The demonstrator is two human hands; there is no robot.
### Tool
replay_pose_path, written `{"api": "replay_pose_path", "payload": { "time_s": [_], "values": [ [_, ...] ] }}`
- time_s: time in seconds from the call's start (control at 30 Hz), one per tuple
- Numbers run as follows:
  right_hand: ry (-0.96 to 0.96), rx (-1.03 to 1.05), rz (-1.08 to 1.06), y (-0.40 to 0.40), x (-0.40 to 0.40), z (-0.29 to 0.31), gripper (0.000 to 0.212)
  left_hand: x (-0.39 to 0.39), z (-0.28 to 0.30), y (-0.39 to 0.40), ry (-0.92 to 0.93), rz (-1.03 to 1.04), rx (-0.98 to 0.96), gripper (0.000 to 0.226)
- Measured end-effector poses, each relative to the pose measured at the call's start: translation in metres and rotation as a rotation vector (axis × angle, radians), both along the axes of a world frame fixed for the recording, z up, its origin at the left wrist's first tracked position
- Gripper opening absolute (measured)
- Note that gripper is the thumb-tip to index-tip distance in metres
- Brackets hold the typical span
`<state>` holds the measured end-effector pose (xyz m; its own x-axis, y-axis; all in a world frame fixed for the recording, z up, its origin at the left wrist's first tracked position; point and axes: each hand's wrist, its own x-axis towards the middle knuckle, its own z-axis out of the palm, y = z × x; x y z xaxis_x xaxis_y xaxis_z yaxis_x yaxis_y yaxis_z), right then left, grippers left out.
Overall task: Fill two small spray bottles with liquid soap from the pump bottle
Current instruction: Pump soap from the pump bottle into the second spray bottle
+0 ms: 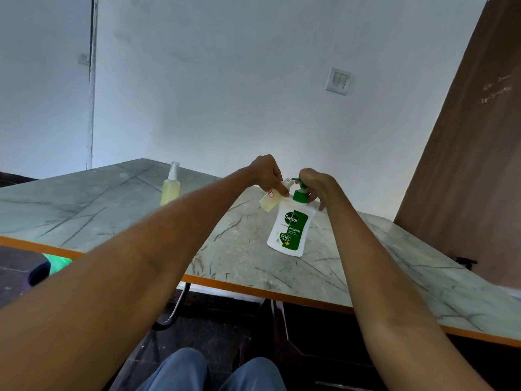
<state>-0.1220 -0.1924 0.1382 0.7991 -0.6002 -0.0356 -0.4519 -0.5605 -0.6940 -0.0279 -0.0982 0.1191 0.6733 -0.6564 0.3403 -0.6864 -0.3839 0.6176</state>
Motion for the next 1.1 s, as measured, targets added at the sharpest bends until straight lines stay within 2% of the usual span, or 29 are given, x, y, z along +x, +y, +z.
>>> {"api": "replay_pose_path", "payload": {
  "time_s": [0.2,0.4,1.1],
  "values": [
    [0.048,-0.024,-0.012,-0.002,0.0,-0.005,0.031,0.001,-0.004,0.0,0.013,0.002,0.007,0.037],
    [0.018,0.012,0.015,-0.001,-0.002,0.002,0.019,0.002,-0.001,-0.001,0.007,0.006,0.008,0.038],
    [0.016,0.022,0.035,-0.003,-0.001,0.001,0.02,-0.006,0.006,0.0,-0.028,-0.01,0.031,0.038]
  ]
}}
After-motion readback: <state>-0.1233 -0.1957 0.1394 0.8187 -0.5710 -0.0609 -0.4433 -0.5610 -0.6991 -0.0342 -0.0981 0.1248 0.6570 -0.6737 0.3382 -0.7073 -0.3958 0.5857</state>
